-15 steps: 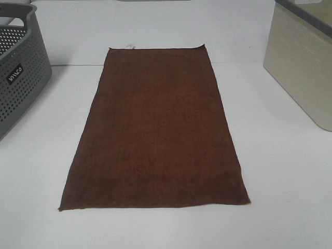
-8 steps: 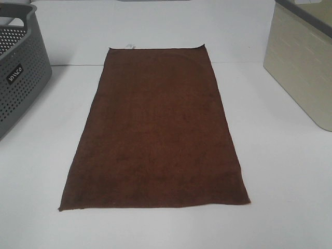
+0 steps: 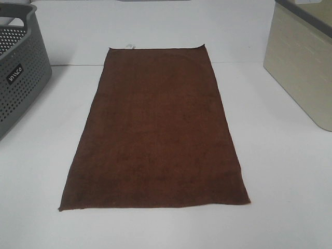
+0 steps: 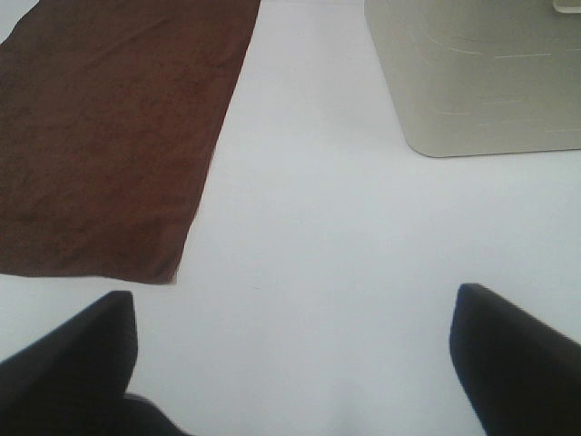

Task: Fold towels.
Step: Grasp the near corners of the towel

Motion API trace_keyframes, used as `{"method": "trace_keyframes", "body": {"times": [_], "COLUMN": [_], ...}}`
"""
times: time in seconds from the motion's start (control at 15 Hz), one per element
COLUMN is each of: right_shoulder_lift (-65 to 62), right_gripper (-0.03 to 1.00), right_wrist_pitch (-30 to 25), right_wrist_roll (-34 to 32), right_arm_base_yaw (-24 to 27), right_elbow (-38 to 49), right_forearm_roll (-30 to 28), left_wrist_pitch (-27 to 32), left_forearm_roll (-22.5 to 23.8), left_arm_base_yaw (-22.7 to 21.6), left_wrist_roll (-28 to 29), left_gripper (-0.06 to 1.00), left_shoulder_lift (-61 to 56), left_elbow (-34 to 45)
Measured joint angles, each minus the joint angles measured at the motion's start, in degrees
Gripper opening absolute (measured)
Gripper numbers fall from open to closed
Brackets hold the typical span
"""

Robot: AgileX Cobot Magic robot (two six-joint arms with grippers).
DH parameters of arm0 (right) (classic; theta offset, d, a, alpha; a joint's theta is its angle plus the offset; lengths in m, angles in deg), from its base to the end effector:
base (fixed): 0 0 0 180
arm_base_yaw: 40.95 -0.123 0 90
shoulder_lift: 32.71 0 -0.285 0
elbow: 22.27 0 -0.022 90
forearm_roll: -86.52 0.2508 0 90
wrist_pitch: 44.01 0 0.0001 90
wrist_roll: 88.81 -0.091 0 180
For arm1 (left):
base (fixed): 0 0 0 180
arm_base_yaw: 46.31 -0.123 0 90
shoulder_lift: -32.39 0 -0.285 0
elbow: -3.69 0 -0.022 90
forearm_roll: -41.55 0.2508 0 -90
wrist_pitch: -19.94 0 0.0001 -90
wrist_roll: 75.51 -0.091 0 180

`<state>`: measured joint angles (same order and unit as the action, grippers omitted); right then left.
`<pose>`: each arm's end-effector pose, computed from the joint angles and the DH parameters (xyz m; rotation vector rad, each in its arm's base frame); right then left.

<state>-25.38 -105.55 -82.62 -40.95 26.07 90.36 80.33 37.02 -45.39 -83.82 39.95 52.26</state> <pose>-0.0072 0.0054 0.2774 -0.1145 2.0407 0.0127 -0.0054 -0.0062 0.2780 0.1669 2.0243 -0.0132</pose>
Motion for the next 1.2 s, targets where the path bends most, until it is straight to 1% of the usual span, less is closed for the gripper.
{"method": "trace_keyframes", "body": {"times": [0.93, 1.0, 1.07, 1.2], "right_shoulder_lift": [0.0, 0.5, 2.0, 6.9], "right_gripper": [0.88, 0.87, 0.87, 0.86], "right_wrist_pitch": [0.0, 0.1, 0.4, 1.2], "right_wrist_roll": [0.0, -0.3, -1.7, -5.5], "right_arm_base_yaw": [0.0, 0.0, 0.0, 0.1], "right_elbow": [0.0, 0.0, -0.1, -0.6], "right_forearm_roll": [0.0, -0.1, -0.2, -0.2], "left_wrist_pitch": [-0.3, -1.8, -5.6, -14.0], "left_forearm_roll": [-0.1, -0.2, -0.9, -3.9], "left_arm_base_yaw": [0.0, 0.0, 0.0, 0.0], "left_wrist_roll": [0.0, 0.0, 0.0, 0.0], "left_gripper": [0.58, 0.58, 0.58, 0.58], "left_shoulder_lift": [0.6, 2.2, 4.4, 9.0], "left_elbow": [-0.2, -0.8, -1.1, -1.0]}}
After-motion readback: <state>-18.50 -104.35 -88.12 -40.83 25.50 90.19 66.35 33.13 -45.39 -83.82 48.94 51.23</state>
